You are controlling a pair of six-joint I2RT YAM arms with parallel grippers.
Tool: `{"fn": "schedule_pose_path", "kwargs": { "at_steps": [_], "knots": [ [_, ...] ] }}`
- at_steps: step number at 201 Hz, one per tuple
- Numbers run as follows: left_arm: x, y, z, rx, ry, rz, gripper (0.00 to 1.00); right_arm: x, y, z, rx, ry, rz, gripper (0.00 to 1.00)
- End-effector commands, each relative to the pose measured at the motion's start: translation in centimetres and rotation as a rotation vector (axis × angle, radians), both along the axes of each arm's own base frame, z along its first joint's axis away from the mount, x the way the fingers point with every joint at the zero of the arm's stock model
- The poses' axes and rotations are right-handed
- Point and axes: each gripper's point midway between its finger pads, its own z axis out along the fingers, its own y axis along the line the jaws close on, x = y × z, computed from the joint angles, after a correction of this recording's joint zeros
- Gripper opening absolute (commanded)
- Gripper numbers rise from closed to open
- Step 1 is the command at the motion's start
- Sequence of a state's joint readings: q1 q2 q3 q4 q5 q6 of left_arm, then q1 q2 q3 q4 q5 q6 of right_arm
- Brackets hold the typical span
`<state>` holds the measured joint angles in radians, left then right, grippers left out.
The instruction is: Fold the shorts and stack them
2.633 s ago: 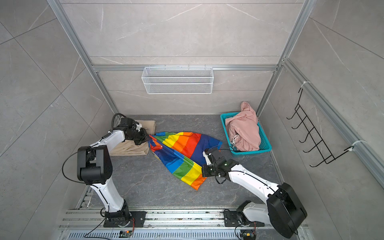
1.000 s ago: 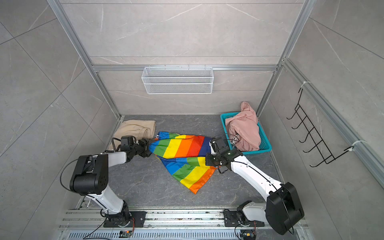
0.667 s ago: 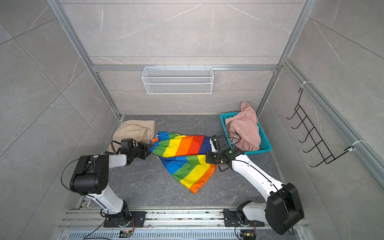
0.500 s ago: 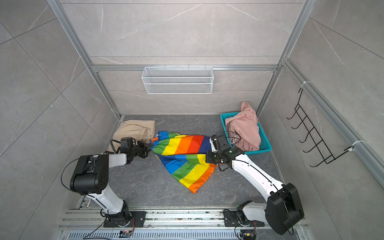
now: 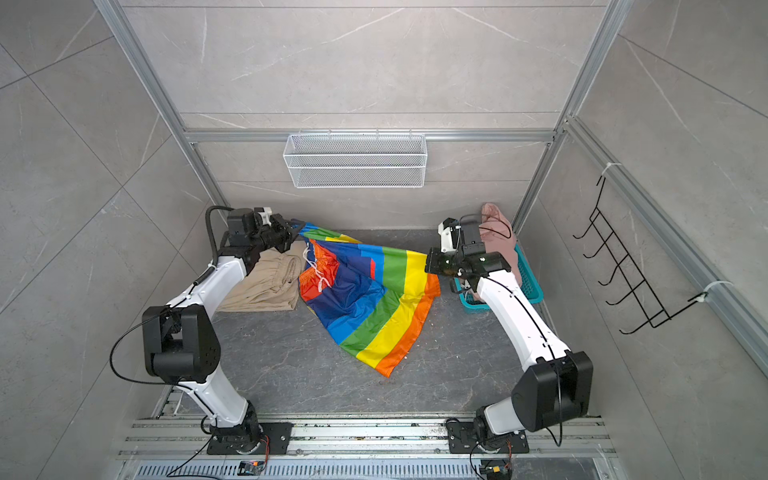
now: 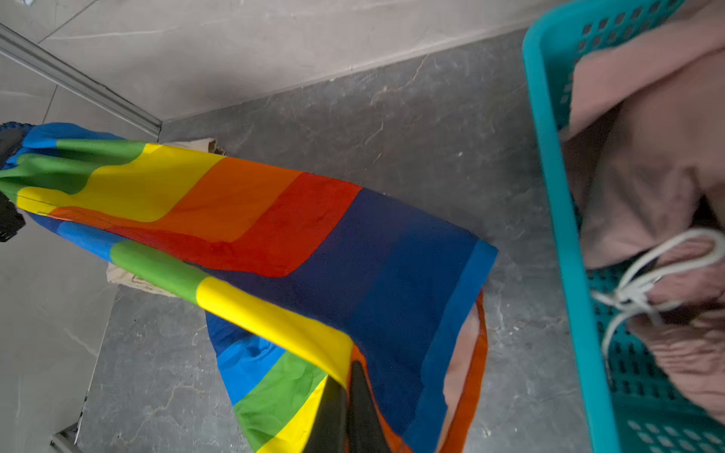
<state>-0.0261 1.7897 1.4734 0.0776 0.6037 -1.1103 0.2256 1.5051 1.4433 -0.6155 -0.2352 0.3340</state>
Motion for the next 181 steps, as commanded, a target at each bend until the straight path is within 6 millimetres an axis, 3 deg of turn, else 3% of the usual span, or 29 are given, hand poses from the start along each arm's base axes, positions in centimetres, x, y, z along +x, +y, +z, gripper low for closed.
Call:
{"fn": "schedule_pose_path", "kwargs": {
  "at_steps": [1,27,54,78,101,120,144,161,181],
  "knots": [
    [2.6,1.1,-2.9,0.079,0.027,0.015,0.00,1.6,-0.9,0.1,-0.065,0.010,-0.002,0.00],
    [5.4,1.0,-4.7,0.091,0.038,0.011,0.00,2.7,-0.2,0.3,-0.042,0.007,0.019,0.00],
    [7.6,1.1,-7.5,0.097,0.068,0.013,0.00,2.0,0.5,-1.1,-0.014,0.057,0.036,0.00],
    [8.7,1.4,-8.9,0.104,0.075,0.009,0.00,-0.5,1.5,-2.5,0.005,0.107,0.045,0.00],
    [8.6,1.7,-8.9,0.115,0.065,0.000,0.00,-4.9,4.3,-4.0,-0.023,0.150,0.098,0.00],
    [7.6,2.7,-10.0,0.120,0.097,0.008,0.00,-9.1,7.1,-7.2,-0.029,0.225,0.148,0.00],
    [5.2,4.0,-12.1,0.115,0.161,0.020,0.00,-14.2,9.2,-13.6,-0.040,0.358,0.177,0.00],
    [3.0,4.2,-13.9,0.148,0.210,0.010,0.00,-16.4,9.3,-17.1,-0.046,0.428,0.160,0.00],
    [0.8,4.2,-16.0,0.162,0.267,0.000,0.00,-17.6,8.4,-20.1,-0.064,0.481,0.122,0.00]
  ]
}}
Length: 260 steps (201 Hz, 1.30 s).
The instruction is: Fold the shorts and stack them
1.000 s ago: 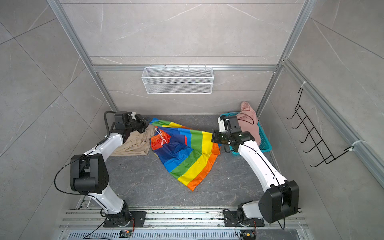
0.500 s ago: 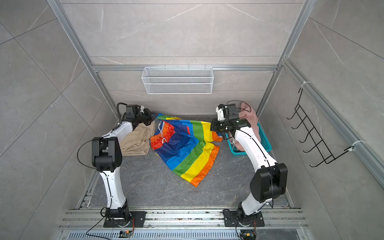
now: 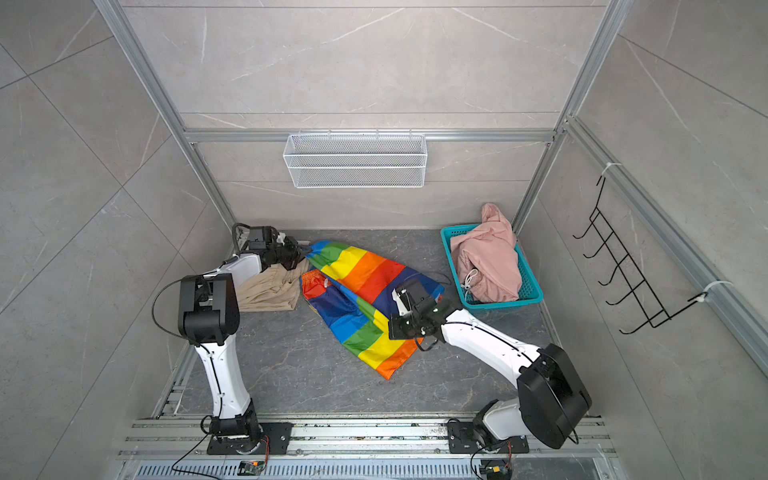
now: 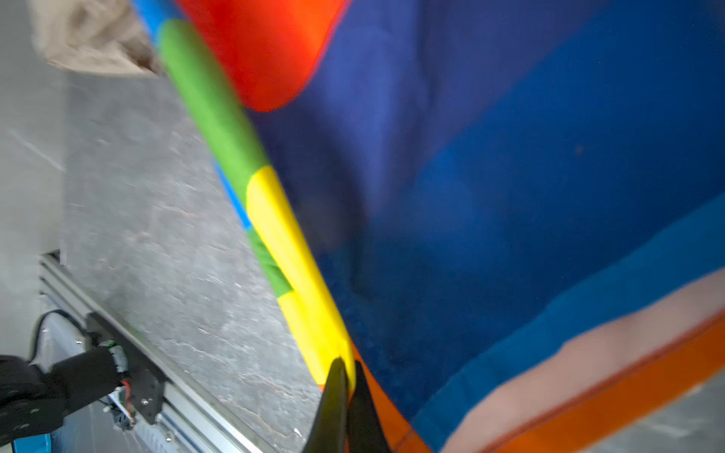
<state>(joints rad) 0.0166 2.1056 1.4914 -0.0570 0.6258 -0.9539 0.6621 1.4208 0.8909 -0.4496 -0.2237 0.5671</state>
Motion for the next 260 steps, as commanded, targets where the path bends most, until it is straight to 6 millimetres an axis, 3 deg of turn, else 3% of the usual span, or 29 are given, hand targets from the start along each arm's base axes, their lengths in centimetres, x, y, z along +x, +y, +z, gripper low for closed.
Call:
{"fn": "schedule_pose_path", "kwargs": {
  "at_steps": [1,42,64,80,100,121,137,154,178,212,238,260],
  "knots": [
    [-0.8,2.3,1.8,0.069,-0.070,0.028,0.00,-1.5,-2.2,-3.8,-0.069,0.099,-0.115,0.00],
    [-5.0,1.7,-1.8,0.057,0.027,0.011,0.00,-1.3,-5.4,-8.2,-0.201,0.170,-0.161,0.00],
    [-7.2,0.8,-2.8,0.046,0.062,0.002,0.00,1.0,-8.9,-9.1,-0.237,0.187,-0.221,0.00],
    [-8.6,-0.3,-3.0,0.045,0.074,-0.015,0.00,3.7,-11.0,-8.4,-0.266,0.160,-0.244,0.00],
    [-9.4,-2.3,-2.6,0.026,0.069,-0.043,0.00,7.4,-11.6,-5.7,-0.263,0.112,-0.241,0.00],
    [-8.2,-2.9,0.6,-0.001,0.010,-0.048,0.00,10.4,-11.3,0.2,-0.255,0.006,-0.225,0.00],
    [-7.4,-2.5,3.9,0.022,-0.047,-0.050,0.00,10.6,-11.6,5.1,-0.243,-0.084,-0.222,0.00],
    [-7.5,-2.1,6.0,0.038,-0.078,-0.060,0.00,8.7,-12.3,7.4,-0.238,-0.125,-0.219,0.00],
    [-9.3,-1.4,5.1,0.070,-0.064,-0.061,0.00,4.2,-12.6,5.6,-0.212,-0.074,-0.201,0.00],
    [-12.2,-0.2,-0.9,0.082,0.046,-0.042,0.00,-1.0,-10.5,-1.1,-0.220,0.047,-0.150,0.00],
    [-13.6,0.2,-4.5,0.100,0.108,-0.021,0.00,-2.8,-9.6,-5.2,-0.234,0.107,-0.150,0.00],
    [-14.0,0.6,-5.9,0.108,0.126,-0.004,0.00,-3.6,-9.8,-7.5,-0.264,0.155,-0.159,0.00]
  ]
}}
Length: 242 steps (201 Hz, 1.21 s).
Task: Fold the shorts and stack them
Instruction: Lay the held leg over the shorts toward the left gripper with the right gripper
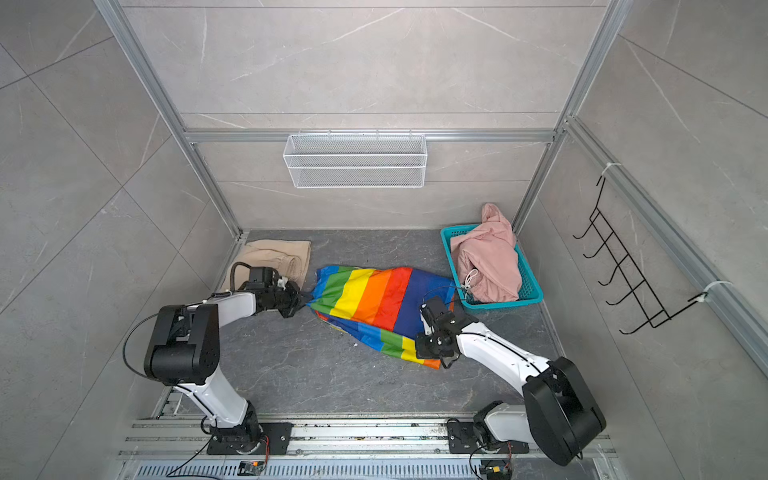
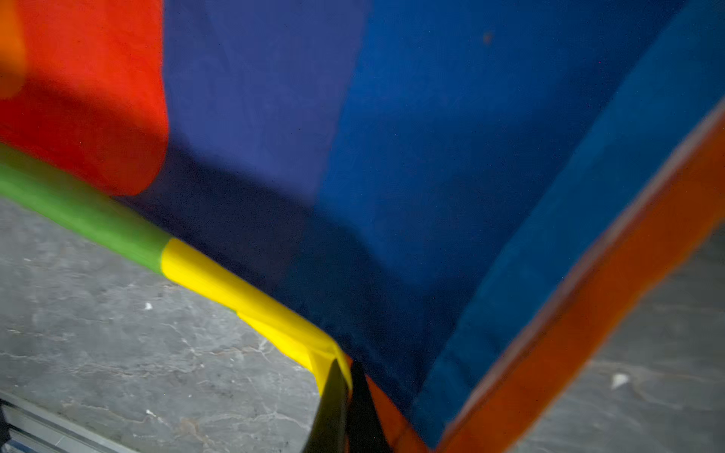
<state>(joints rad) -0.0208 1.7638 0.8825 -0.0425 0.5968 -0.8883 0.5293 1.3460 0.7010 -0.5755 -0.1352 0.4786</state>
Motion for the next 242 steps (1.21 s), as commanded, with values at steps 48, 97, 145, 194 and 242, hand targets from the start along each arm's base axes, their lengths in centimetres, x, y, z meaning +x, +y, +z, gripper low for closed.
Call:
{"fn": "schedule_pose_path", "kwargs": {
  "at_steps": [48,97,145,194,242],
  "knots": [
    [2.4,1.9,1.5,0.060,-0.099,0.039,0.21,-0.8,-0.9,-0.8,-0.035,0.018,-0.081,0.29],
    [2.9,2.6,7.2,0.157,-0.173,-0.022,0.44,0.3,-1.2,6.8,-0.006,-0.118,-0.071,0.59],
    [3.8,1.4,11.9,0.184,-0.265,-0.061,1.00,2.1,2.1,8.6,0.148,-0.131,-0.088,0.91],
    [4.5,-9.1,11.2,0.001,-0.302,-0.194,0.99,1.5,6.2,2.7,0.272,0.010,-0.114,0.99],
    [2.5,-8.1,2.5,-0.022,-0.141,-0.170,0.99,-0.6,4.0,-1.3,0.203,0.078,-0.158,0.99]
  ]
}}
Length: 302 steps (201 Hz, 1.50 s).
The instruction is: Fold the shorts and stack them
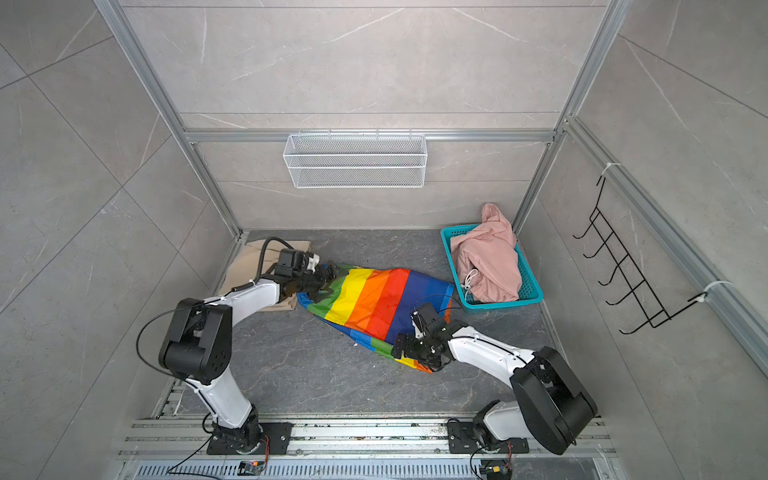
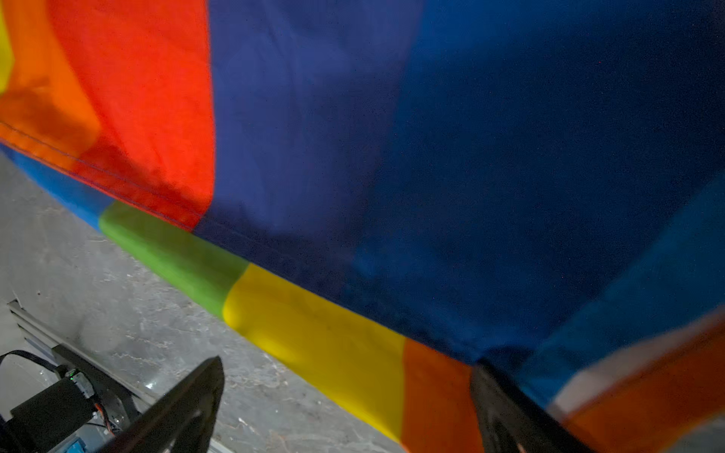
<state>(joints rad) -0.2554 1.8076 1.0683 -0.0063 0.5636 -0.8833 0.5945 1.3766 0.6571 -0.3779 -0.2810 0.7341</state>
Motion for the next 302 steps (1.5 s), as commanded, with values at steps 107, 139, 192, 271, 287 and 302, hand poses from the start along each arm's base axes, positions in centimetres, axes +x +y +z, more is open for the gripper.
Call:
{"fn": "schedule_pose_path", "kwargs": {
  "at_steps": [107,139,192,271,287,302],
  "knots": [
    [-2.0,0.6,9.7,-0.067,-0.236,0.146,0.99,11.1,-5.5,6.4,-0.209,-0.178,-0.078,0.99],
    [2.0,-1.6,8.7,-0.111,-0.187,0.024,0.99,14.9,-0.1,10.7,0.063,-0.269,-0.099,0.99],
    [6.9,-2.3,2.0,-0.160,-0.045,0.029,0.99,22.2,9.5,11.0,0.363,-0.290,-0.069,0.99],
    [7.9,6.6,-4.0,-0.080,0.045,0.194,0.99,27.9,4.5,1.1,0.202,-0.195,-0.081,0.99],
    [7.9,7.2,-4.2,-0.073,0.050,0.216,0.99,28.5,1.8,-0.2,0.123,-0.187,-0.082,0.99],
    [8.1,7.2,-3.8,-0.097,0.043,0.239,0.99,29.0,-0.2,-0.7,0.067,-0.174,-0.082,0.99]
  ]
}}
